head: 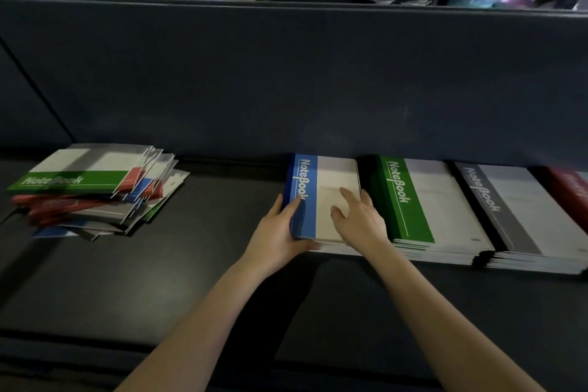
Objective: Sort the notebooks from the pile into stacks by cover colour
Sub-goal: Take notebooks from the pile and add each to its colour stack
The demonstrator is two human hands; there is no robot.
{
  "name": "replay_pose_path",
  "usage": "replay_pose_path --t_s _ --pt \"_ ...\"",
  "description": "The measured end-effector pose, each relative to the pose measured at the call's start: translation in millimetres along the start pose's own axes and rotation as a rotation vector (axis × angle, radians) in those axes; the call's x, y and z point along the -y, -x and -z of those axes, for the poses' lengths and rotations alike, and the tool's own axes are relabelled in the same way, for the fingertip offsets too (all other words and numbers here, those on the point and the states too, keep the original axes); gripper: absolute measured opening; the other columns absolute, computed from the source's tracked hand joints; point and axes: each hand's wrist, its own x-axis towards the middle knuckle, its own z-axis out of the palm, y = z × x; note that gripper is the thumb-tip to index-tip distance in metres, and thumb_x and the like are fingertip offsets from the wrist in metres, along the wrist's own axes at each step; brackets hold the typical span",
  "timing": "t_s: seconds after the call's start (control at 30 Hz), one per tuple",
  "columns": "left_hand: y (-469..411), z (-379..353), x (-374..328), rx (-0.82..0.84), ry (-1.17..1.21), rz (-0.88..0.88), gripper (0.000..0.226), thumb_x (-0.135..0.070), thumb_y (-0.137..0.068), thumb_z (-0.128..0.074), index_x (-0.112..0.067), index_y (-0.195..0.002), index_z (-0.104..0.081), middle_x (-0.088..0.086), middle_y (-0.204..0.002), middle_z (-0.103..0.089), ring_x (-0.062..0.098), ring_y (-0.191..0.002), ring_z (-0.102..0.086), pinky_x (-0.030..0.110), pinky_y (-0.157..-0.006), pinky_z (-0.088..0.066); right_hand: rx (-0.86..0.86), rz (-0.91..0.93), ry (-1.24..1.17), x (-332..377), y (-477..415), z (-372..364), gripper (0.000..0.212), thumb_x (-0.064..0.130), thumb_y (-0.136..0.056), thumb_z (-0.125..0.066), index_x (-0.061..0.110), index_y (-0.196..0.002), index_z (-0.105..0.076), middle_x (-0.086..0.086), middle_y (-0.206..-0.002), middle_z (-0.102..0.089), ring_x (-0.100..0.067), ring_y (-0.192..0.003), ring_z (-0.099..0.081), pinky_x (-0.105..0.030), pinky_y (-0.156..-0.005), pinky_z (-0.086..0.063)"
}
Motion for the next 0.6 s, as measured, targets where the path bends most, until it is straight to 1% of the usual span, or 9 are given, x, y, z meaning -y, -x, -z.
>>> replay_pose_path --t_s 0.03,0.13,0.2,0.23,0.3,0.37,0.47,0.57,0.6 --pt "-0.3 -0.2 0.9 -0.02 0.029 -0.006 0.098 -0.04 -0.075 -0.078 -0.025 -0.152 -0.019 0.005 -0.159 -0.016 0.023 -0.143 -0.025 0.034 -0.11 -0.03 0.027 0.007 0.005 1.2 0.1 -0.9 0.057 0.038 -0.099 -0.039 0.026 -0.151 -0.02 -0.014 -0.159 -0.002 -0.033 -0.121 -0.051 -0.033 -0.09 -0.041" --pt "-0.3 1.4 2.3 -0.034 0.133 -0.029 0.107 -0.032 -0.073 -0.082 -0.024 -0.153 -0.011 0.0 -0.155 -0.023 0.017 -0.141 -0.025 0.026 -0.107 -0.028 0.065 -0.008 0.04 5.1 -0.7 -2.7 0.062 0.041 -0.099 -0.037 0.022 -0.152 -0.012 -0.019 -0.158 0.005 -0.04 -0.142 -0.018 -0.042 -0.107 -0.032" --pt "0.2 4.7 5.8 0.004 0.235 -0.046 0.116 -0.031 -0.072 -0.083 -0.027 -0.152 0.002 -0.002 -0.155 -0.022 0.014 -0.14 -0.027 0.028 -0.11 -0.028 0.018 0.005 0.098 9.1 -1.3 -0.2 0.065 0.041 -0.099 -0.038 0.019 -0.153 -0.008 -0.021 -0.157 0.007 -0.038 -0.145 -0.001 -0.045 -0.114 -0.021" --pt "1.8 7.0 9.3 0.019 0.283 -0.046 0.119 -0.032 -0.072 -0.083 -0.03 -0.152 0.006 -0.003 -0.156 -0.02 0.013 -0.141 -0.025 0.032 -0.113 -0.028 -0.025 0.034 0.114 11.8 -0.6 1.1 0.066 0.041 -0.1 -0.038 0.018 -0.153 -0.007 -0.022 -0.157 0.007 -0.036 -0.146 0.003 -0.044 -0.116 -0.015" --pt "7.3 14.3 16.1 -0.006 0.332 -0.036 0.119 -0.036 -0.072 -0.082 -0.033 -0.151 0.007 -0.004 -0.16 -0.011 0.012 -0.145 -0.016 0.037 -0.117 -0.023 -0.104 0.117 0.081 20.3 2.4 2.2 0.064 0.041 -0.1 -0.038 0.017 -0.152 -0.01 -0.018 -0.158 0.005 -0.032 -0.147 0.005 -0.041 -0.119 -0.008" --pt "12.7 24.1 23.7 -0.084 0.322 -0.012 0.114 -0.035 -0.074 -0.08 -0.033 -0.151 0.004 -0.004 -0.161 -0.004 0.011 -0.147 -0.007 0.03 -0.117 -0.015 -0.135 0.2 0.024 32.6 5.7 -0.4 0.061 0.039 -0.1 -0.039 0.017 -0.151 -0.015 -0.013 -0.159 0.0 -0.028 -0.147 0.004 -0.04 -0.119 -0.008" --pt "22.0 45.3 38.4 -0.228 0.294 -0.004 0.101 -0.032 -0.078 -0.077 -0.027 -0.153 -0.008 -0.004 -0.159 -0.015 0.009 -0.145 -0.014 0.022 -0.113 -0.017 -0.116 0.289 -0.014 58.3 6.9 -11.2 0.057 0.038 -0.1 -0.039 0.02 -0.151 -0.019 -0.009 -0.16 -0.005 -0.025 -0.147 0.001 -0.042 -0.119 -0.012" --pt "33.9 70.2 56.1 -0.318 0.318 0.008 0.087 -0.029 -0.082 -0.074 -0.025 -0.151 -0.02 -0.006 -0.154 -0.027 0.006 -0.14 -0.026 0.023 -0.113 -0.024 -0.072 0.351 -0.041 89.4 5.2 -27.6 0.057 0.039 -0.1 -0.04 0.023 -0.151 -0.02 -0.005 -0.16 -0.006 -0.023 -0.148 0.001 -0.045 -0.119 -0.013" --pt "38.2 78.2 62.7 -0.34 0.319 0.014 0.083 -0.028 -0.083 -0.073 -0.026 -0.15 -0.023 -0.01 -0.152 -0.03 0.003 -0.138 -0.027 0.02 -0.112 -0.024 -0.055 0.375 -0.047 100.5 4.8 -33.9 0.057 0.04 -0.1 -0.04 0.024 -0.151 -0.02 -0.004 -0.16 -0.005 -0.023 -0.148 0.002 -0.045 -0.119 -0.011"
